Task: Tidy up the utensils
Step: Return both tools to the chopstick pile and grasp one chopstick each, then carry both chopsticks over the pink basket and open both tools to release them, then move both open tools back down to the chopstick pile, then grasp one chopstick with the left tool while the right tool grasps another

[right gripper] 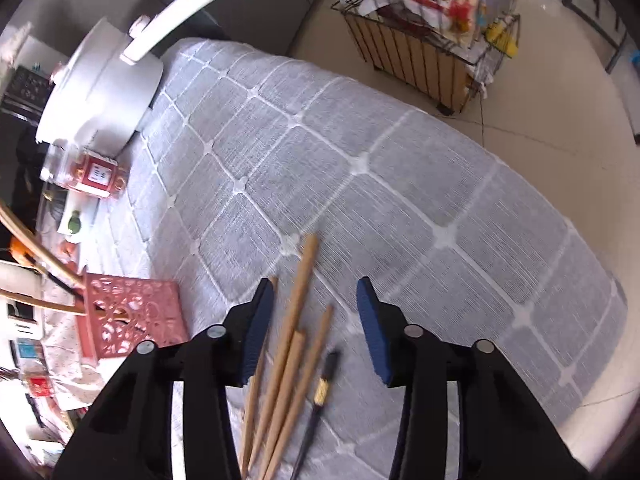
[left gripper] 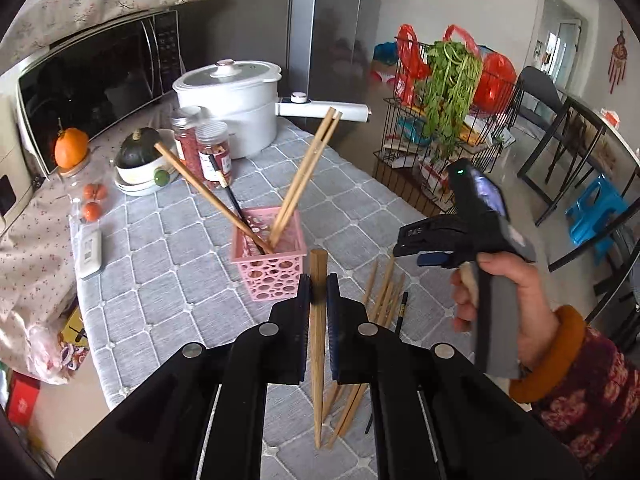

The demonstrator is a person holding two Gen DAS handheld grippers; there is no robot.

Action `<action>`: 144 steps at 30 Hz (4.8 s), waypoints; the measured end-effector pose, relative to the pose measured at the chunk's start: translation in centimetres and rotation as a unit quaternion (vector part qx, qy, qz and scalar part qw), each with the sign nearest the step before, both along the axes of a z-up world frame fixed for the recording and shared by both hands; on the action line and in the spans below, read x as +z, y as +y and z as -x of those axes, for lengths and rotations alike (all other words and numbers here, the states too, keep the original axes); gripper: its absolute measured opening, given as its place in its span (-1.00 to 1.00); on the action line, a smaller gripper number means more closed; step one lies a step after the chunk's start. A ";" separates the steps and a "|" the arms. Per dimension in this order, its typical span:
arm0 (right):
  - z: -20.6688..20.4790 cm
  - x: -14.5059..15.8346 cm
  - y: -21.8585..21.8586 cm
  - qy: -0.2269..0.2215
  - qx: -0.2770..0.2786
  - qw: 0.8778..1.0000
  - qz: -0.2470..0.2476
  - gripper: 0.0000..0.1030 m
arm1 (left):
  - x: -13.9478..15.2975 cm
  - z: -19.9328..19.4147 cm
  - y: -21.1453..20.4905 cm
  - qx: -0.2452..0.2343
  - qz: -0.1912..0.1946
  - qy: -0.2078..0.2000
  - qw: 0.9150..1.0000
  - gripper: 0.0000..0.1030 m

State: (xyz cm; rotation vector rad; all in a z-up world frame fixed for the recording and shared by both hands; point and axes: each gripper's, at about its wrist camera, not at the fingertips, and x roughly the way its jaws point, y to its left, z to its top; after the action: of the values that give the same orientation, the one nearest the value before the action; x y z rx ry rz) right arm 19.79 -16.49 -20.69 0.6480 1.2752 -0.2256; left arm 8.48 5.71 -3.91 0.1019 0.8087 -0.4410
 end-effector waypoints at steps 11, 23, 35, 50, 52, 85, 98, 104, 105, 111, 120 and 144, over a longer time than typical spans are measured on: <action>1.3 0.5 0.4 -0.063 0.027 0.998 -0.002 -0.81 | 3.4 1.8 3.6 0.022 0.030 -0.037 0.999 -0.86; 11.7 24.0 3.8 -0.318 0.107 0.942 0.016 -0.86 | 10.0 2.1 6.0 0.052 0.104 -0.100 0.988 -0.86; 12.2 28.1 4.4 -0.437 0.055 0.898 0.011 -0.86 | 11.0 -4.4 6.4 0.153 0.156 -0.143 0.965 -0.87; 8.7 25.1 4.4 -0.412 0.035 0.911 0.002 -0.86 | 12.4 -6.9 6.9 0.152 0.184 -0.140 0.961 -0.88; 8.8 25.3 4.0 -0.417 0.026 0.909 0.000 -0.86 | 13.3 -6.7 6.7 0.153 0.175 -0.155 0.960 -0.88; 5.0 22.2 8.0 -0.406 0.052 0.911 0.058 0.00 | 9.6 -3.5 11.2 0.219 0.172 -0.142 0.950 0.09; 8.8 21.0 2.4 -0.351 -0.005 0.931 0.097 0.68 | 6.9 -2.8 5.8 0.173 0.110 -0.098 0.974 0.45; 9.4 15.4 -1.1 -0.225 -0.009 0.962 0.156 0.78 | 0.0 -4.3 -1.0 0.072 0.021 0.034 0.997 0.83; 9.6 14.6 -1.7 -0.211 -0.014 0.964 0.159 0.78 | -1.4 -4.5 -2.1 0.059 0.011 0.054 0.997 0.83; 10.0 8.9 -7.0 -0.124 -0.043 0.990 0.055 0.78 | -9.7 -6.0 -9.1 0.004 -0.074 0.129 0.989 0.27; 9.7 4.7 -8.4 -0.041 -0.023 0.998 -0.039 0.78 | -15.8 -10.9 -13.4 0.022 -0.111 0.205 0.972 -0.10; 5.5 0.2 -0.8 0.021 0.051 0.997 -0.049 -0.25 | -8.6 -2.1 -3.9 0.010 -0.085 0.096 0.992 -0.91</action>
State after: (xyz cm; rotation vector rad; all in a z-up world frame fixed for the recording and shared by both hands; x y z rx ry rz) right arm 14.28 -17.24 -20.46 0.6628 1.3631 -0.0944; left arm 10.62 1.85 -12.50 0.2126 1.0351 -0.3649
